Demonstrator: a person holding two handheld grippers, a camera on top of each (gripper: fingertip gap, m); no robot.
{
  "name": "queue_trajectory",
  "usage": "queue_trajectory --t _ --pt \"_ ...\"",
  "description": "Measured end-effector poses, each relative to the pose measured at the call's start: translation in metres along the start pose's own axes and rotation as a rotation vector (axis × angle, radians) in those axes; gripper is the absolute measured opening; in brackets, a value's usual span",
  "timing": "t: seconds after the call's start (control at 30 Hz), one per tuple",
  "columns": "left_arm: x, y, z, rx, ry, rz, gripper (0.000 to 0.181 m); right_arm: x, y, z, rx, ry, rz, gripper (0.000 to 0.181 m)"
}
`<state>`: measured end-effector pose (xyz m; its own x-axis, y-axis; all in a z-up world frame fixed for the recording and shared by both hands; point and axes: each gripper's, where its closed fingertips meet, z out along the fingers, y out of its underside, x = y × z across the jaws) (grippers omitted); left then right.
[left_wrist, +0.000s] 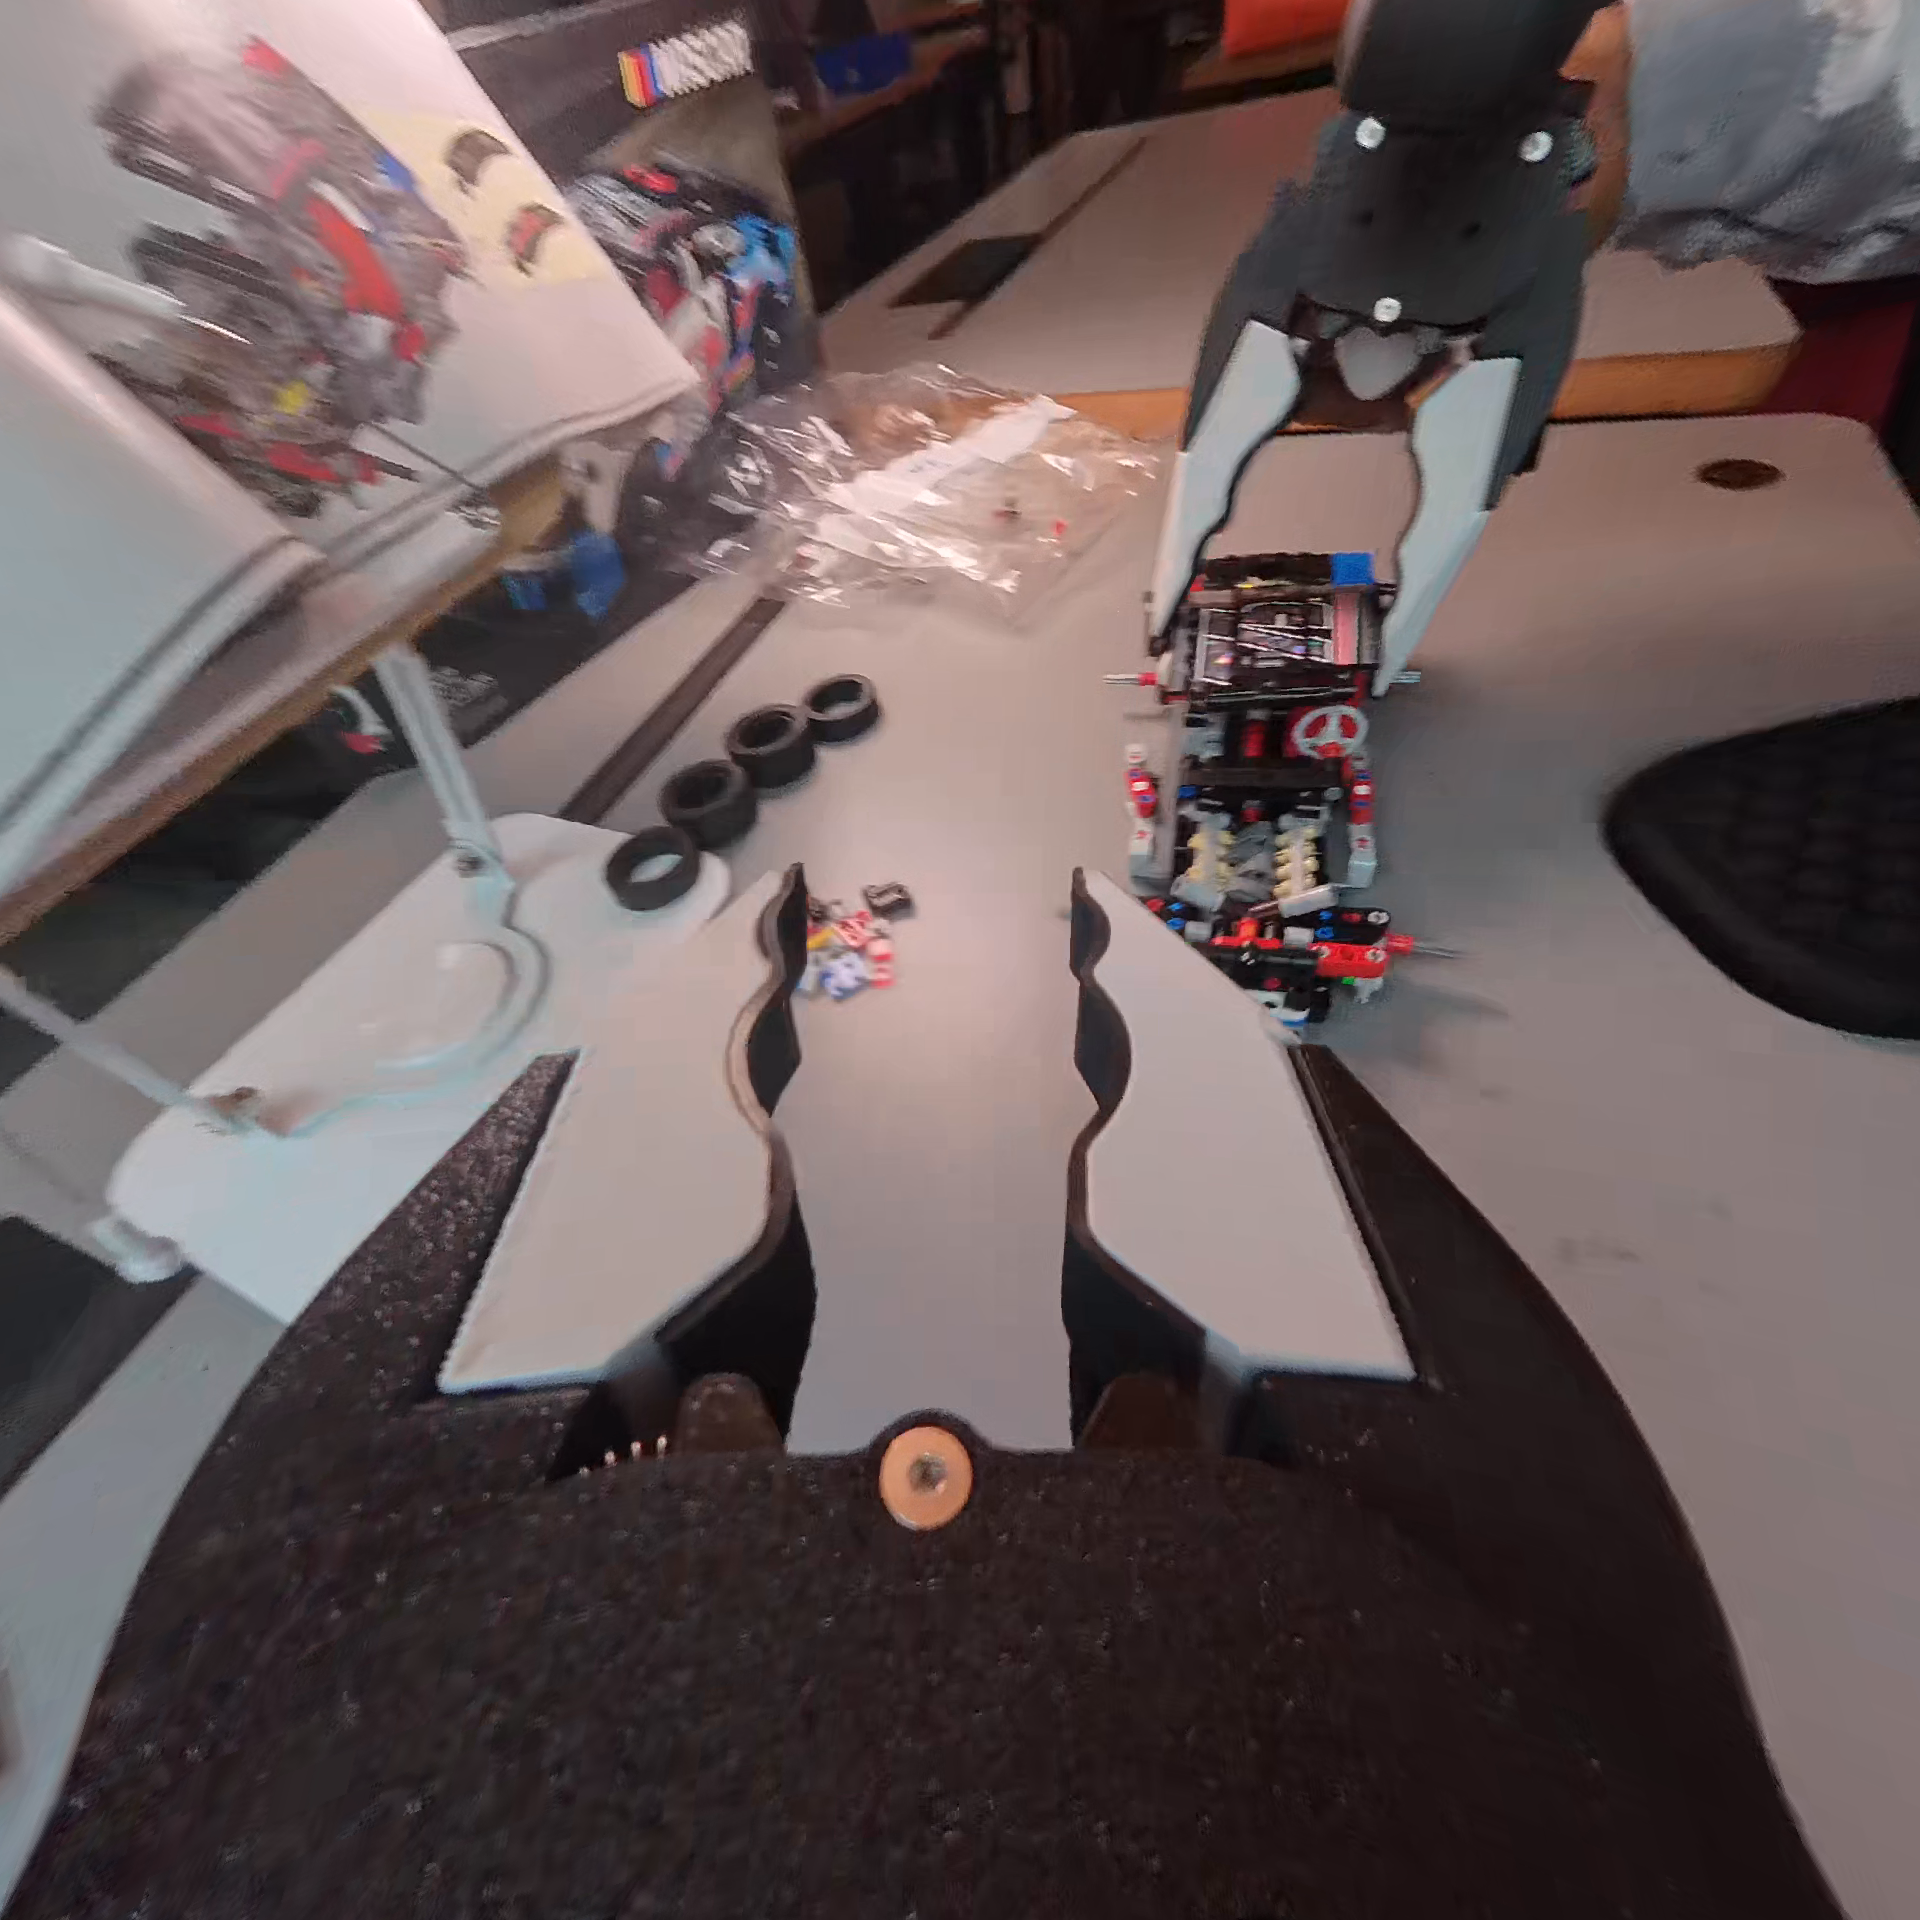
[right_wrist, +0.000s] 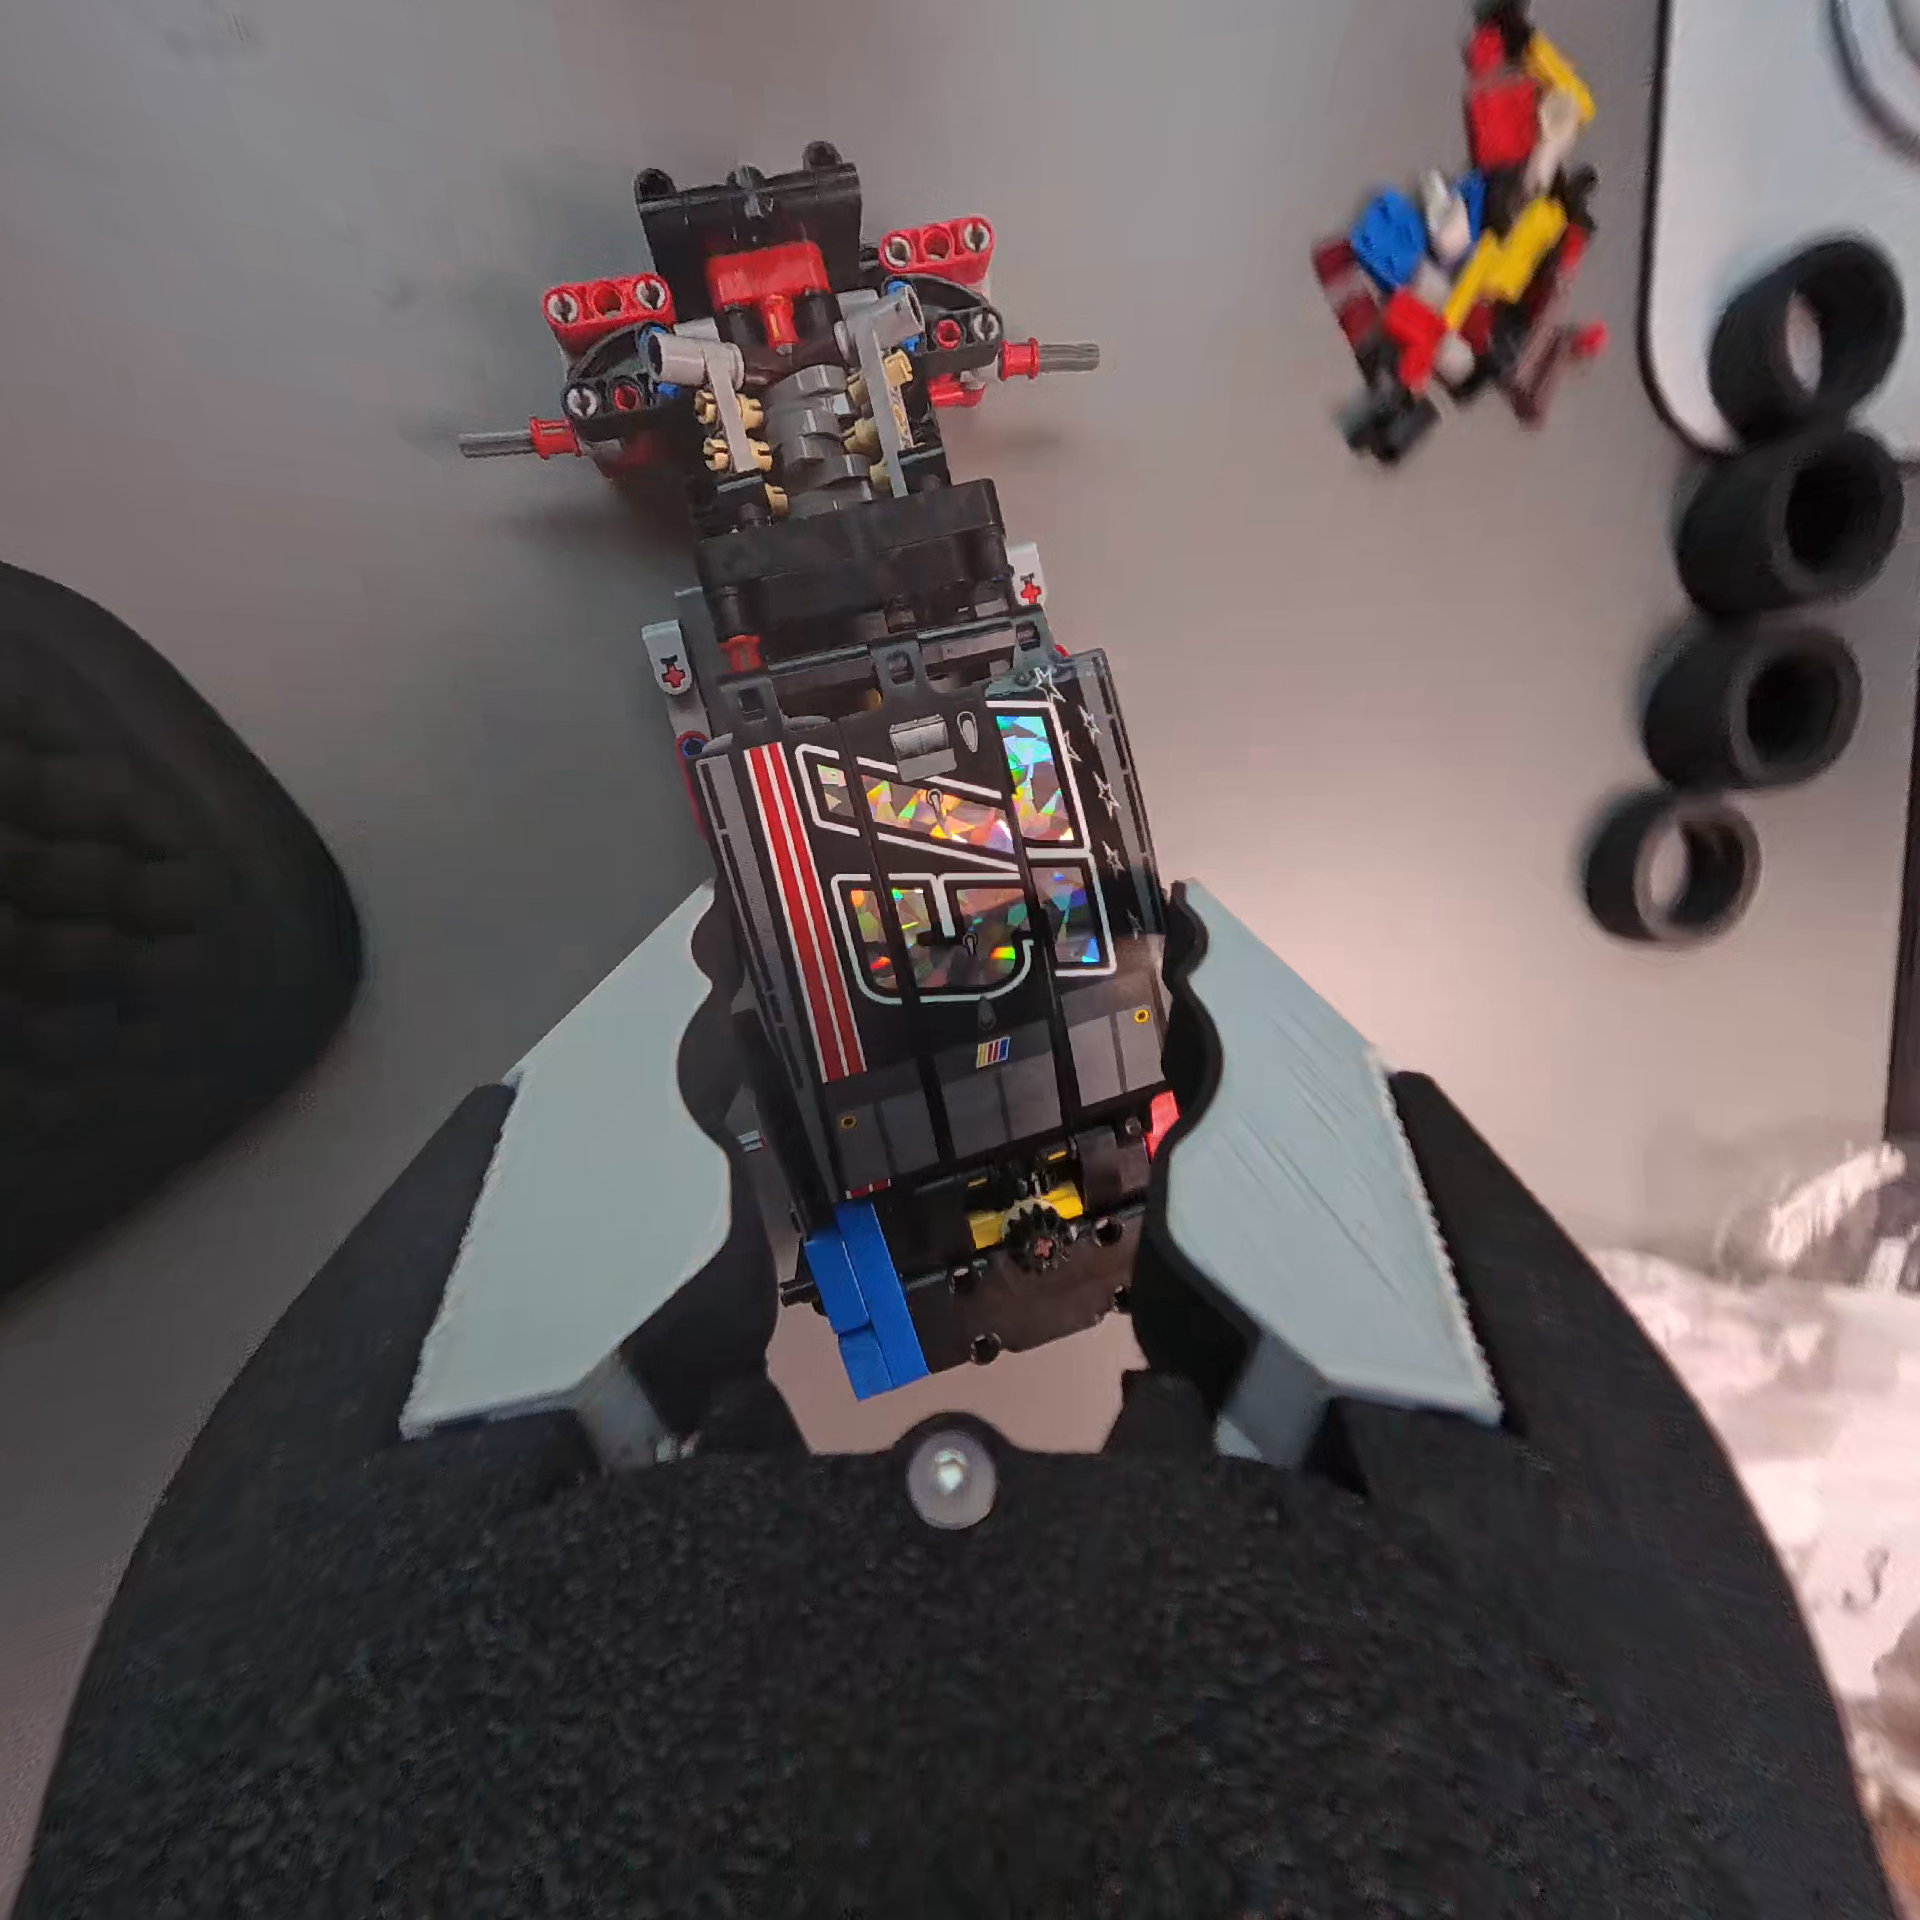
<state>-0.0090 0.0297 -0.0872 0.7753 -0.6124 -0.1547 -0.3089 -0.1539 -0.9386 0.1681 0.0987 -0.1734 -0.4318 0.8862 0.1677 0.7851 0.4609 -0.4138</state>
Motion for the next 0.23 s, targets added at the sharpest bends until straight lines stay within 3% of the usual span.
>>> queue_trajectory --t 0.13,0.23 --pt "0.074 0.024 0.006 -0.121 0.349 -0.22 0.071 -0.044 -0.069 0.02 0.091 -0.045 -0.233 0.078" --pt "0.122 0.035 0.004 -0.186 0.557 -0.411 0.089 -0.064 -0.119 0.025 0.18 0.036 -0.35 0.074"
